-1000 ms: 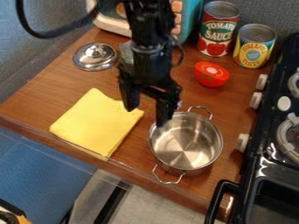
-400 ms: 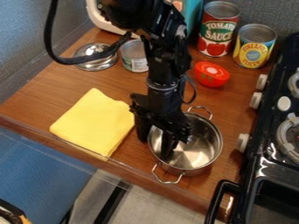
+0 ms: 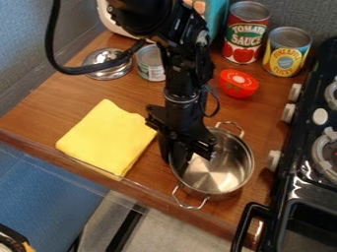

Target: Move the silver bowl to the bottom left corner side of the table

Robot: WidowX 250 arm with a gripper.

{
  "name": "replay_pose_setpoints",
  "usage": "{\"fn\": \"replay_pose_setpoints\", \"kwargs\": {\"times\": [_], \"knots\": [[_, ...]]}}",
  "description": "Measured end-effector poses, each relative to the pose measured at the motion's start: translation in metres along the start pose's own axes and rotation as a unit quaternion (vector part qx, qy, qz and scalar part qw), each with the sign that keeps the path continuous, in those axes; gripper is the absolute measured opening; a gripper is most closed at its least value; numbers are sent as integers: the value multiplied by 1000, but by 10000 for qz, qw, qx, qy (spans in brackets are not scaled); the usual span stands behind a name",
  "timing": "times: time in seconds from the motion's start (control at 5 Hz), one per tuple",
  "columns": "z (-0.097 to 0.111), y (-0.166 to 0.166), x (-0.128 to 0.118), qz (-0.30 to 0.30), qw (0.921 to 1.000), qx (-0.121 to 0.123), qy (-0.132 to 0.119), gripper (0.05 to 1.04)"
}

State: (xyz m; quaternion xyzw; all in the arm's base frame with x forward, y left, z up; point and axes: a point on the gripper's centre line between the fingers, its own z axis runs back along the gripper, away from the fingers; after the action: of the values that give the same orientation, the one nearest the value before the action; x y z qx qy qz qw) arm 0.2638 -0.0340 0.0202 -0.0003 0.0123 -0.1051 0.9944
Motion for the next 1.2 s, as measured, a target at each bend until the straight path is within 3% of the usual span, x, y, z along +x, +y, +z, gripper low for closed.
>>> {"fn": "replay_pose_setpoints", "kwargs": {"times": [0.2, 0.4, 0.6, 0.8, 1.0, 1.2], "knots": [[2, -1, -1, -70, 9999, -45, 104, 96], [12, 5, 1, -28, 9997, -192, 152, 81], [45, 21, 11, 132, 9990, -413, -121, 79], [72, 53, 15, 357, 9976, -489, -323, 79], [94, 104, 12, 861, 9947, -260, -489, 78], [77, 151, 0, 1380, 9898, -96, -342, 78]]}}
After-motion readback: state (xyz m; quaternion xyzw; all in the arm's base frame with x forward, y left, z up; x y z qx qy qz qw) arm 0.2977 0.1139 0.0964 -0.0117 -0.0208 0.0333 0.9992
